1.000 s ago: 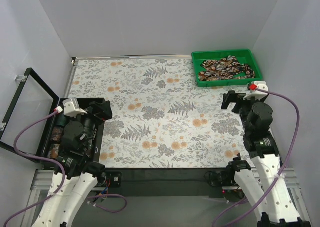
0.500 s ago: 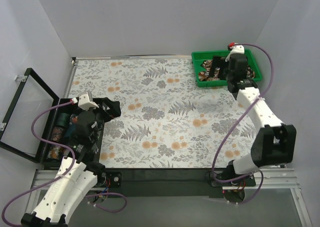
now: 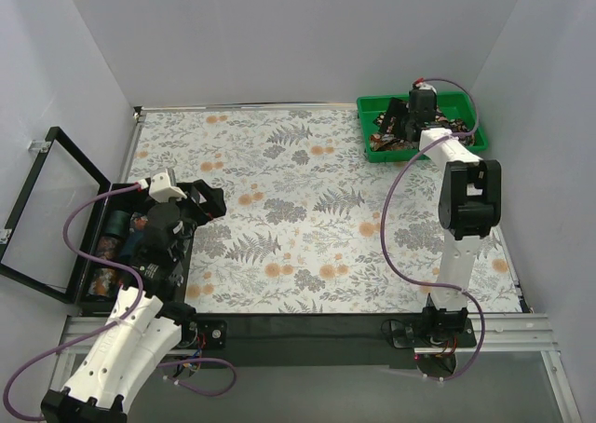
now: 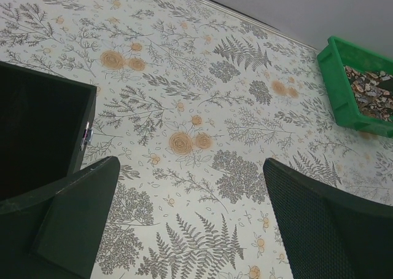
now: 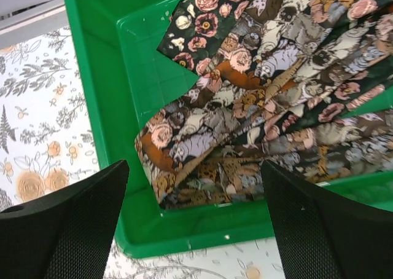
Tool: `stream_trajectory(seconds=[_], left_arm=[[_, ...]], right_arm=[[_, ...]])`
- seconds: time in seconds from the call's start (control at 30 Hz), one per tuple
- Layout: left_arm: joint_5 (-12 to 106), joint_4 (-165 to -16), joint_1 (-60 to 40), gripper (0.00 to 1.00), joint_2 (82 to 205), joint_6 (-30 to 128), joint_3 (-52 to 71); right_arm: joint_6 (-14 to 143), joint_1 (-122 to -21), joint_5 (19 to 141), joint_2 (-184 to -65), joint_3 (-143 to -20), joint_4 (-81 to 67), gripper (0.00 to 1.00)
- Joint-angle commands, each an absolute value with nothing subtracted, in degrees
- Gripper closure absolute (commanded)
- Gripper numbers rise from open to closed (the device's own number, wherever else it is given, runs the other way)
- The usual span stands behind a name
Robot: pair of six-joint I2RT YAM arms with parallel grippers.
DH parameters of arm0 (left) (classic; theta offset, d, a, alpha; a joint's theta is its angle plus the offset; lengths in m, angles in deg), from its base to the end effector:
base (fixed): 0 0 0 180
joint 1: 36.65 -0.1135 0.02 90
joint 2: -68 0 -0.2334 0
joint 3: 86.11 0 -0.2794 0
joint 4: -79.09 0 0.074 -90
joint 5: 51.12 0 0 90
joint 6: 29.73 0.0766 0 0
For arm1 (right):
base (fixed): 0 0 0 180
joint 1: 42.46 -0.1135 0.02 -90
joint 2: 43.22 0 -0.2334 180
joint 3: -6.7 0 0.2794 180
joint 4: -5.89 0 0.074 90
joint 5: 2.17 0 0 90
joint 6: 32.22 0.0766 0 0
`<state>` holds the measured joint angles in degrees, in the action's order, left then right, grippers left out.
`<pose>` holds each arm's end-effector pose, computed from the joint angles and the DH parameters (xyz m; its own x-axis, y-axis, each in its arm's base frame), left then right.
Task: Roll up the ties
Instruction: Grab a tie with the right arm
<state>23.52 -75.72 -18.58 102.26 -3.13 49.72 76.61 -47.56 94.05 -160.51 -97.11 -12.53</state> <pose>0.2392 -0.0567 0.2540 -0.1624 -0.8540 -0.4943 -0.1989 0.5190 -0.8313 0.5248 0.0385 0.1764 -0.4971 0.2778 -0.8220 0.1730 0.9601 0.2198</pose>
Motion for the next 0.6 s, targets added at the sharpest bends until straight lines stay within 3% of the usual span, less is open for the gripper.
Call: stream_trajectory(seconds=[0.0,0.27,0.57], left_arm=[[24.1,-76.5,-19.0,0.02,102.2,-2.1,49.8],[24.2,-76.5,-19.0,0.02,102.6,-2.0,49.9],[24.5,-76.6,-19.0,0.02,102.9,-2.0,49.9]], right_arm=[[80.7,-47.0,92.6,-164.5,-102.5,-10.6,0.23],[84.1,-46.5,88.9,-171.8,-108.2,-10.8,0.33],[86.3,-46.4,85.4,-174.6,-107.6,-10.8,0.34]])
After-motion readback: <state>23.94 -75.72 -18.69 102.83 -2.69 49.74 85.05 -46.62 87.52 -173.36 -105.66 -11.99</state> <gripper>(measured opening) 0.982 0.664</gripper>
